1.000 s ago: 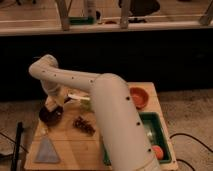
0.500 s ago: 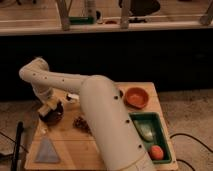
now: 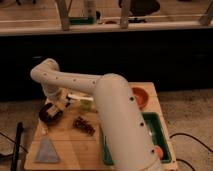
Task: Wipe purple bowl with eraser
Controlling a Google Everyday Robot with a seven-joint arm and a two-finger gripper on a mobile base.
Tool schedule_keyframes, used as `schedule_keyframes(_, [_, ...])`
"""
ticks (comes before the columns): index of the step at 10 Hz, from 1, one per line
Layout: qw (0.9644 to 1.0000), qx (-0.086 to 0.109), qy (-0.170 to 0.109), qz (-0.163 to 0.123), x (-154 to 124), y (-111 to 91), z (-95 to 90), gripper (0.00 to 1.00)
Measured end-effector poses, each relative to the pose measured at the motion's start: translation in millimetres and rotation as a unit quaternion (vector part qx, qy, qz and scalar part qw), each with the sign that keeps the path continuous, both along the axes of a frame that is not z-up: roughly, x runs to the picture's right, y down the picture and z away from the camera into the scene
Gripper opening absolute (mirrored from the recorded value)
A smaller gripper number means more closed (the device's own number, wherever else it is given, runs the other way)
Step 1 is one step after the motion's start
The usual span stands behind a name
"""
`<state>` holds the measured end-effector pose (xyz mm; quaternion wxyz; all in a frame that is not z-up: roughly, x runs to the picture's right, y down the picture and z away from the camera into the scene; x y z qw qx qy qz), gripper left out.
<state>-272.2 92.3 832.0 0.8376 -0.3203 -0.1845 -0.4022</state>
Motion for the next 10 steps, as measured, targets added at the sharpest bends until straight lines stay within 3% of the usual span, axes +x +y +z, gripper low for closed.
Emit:
schedule_keyframes(4, [0.9999, 0.008, -0.01, 0.003, -15.5, -11.1, 6.9, 0.0])
schedule_keyframes(10, [0.9988, -0.001, -0.047, -0.012, -31.5, -5.8, 5.6, 0.0])
